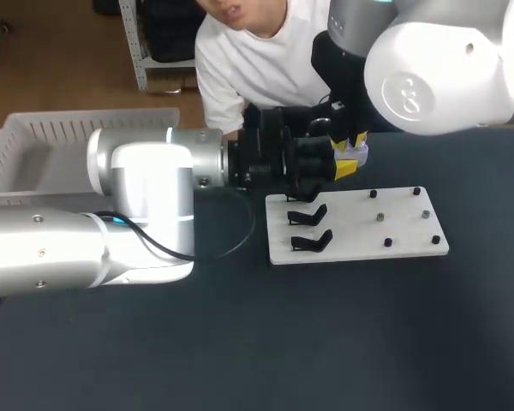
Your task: Pick up each earbud case from the left stands, insert the matching earbuds, close the lid, and place the case in the box.
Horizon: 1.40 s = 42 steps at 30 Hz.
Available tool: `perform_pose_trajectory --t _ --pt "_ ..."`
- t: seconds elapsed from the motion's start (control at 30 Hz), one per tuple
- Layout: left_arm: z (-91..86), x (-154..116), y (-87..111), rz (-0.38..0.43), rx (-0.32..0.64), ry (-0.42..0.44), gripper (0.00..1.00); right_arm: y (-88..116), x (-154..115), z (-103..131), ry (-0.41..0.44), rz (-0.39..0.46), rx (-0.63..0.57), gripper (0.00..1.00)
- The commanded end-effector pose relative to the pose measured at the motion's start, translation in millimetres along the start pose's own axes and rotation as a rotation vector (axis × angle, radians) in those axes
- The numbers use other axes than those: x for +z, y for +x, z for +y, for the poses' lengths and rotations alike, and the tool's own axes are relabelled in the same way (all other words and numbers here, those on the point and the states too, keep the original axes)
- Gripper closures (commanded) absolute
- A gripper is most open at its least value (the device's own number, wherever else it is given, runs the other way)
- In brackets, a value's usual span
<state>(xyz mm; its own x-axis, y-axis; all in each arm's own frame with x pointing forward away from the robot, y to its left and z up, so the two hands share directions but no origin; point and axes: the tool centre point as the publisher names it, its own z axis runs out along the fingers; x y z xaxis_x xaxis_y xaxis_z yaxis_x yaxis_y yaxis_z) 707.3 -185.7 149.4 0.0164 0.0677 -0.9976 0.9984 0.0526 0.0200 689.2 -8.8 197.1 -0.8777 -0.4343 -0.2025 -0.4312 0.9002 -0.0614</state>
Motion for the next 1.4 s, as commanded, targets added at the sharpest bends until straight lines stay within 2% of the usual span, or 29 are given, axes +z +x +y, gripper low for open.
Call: perform_pose_trajectory --t 0.03,1.03,1.07,1.1,1.13,1.33,1.4 --pt "-1.9 0.2 1.2 -0.006 0.004 -0.008 1.00 -3.3 2.6 1.2 0.000 0.011 -0.005 1.00" --pt "-1.9 0.2 1.2 -0.006 0.004 -0.008 1.00 -0.1 4.9 0.4 0.050 0.028 -0.074 1.00" --pt "-1.9 0.2 1.2 -0.006 0.004 -0.008 1.00 0.0 4.9 0.4 0.052 0.029 -0.073 0.93" --pt "-1.9 0.2 1.2 -0.006 0.004 -0.008 1.00 0.1 4.9 0.5 0.053 0.030 -0.072 0.67" --pt "-1.9 0.2 1.2 -0.006 0.004 -0.008 1.00 0.4 4.7 0.5 0.054 0.029 -0.072 0.61" --pt "-1.9 0.2 1.2 -0.006 0.004 -0.008 1.00 1.2 2.5 0.5 0.058 0.024 -0.072 0.49" --pt "-1.9 0.2 1.2 -0.006 0.004 -0.008 1.00 0.7 1.9 0.5 0.061 0.021 -0.071 0.51"
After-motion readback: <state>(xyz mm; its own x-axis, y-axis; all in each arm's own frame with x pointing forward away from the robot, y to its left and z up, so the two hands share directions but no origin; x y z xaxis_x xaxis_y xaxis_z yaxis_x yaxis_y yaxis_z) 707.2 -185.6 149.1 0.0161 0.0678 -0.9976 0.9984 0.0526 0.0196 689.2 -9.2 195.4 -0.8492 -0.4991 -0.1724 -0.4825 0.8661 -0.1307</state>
